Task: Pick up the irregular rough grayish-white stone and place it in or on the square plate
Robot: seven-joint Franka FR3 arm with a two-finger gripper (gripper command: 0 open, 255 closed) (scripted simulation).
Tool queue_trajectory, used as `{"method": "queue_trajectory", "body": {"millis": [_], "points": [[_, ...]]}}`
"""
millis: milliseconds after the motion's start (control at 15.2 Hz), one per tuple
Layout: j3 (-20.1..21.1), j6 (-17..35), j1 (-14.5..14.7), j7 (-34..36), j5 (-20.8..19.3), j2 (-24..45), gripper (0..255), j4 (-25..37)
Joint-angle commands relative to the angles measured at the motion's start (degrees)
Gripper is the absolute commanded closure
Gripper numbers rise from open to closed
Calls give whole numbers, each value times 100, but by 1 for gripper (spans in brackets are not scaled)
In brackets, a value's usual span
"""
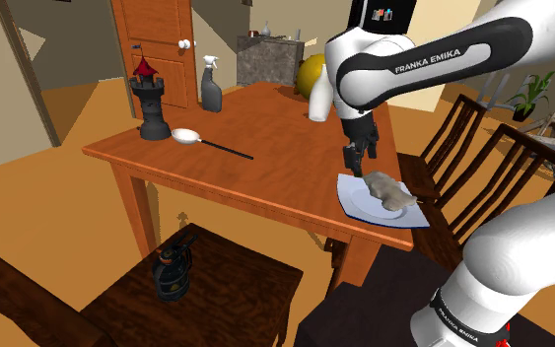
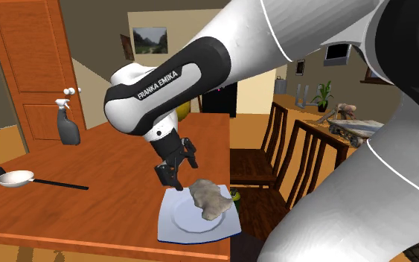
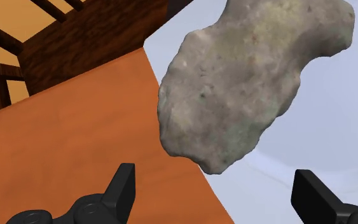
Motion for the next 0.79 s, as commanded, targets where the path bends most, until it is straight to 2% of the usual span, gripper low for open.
{"method": "queue_trajectory", "body": {"millis": [0,198,726], "points": [[-17,138,-33,63,-28,19,0,-133],[-62,406,-57,71,-72,1,0,-411],[-62,405,-57,71,-72,2,0,-409]]}}
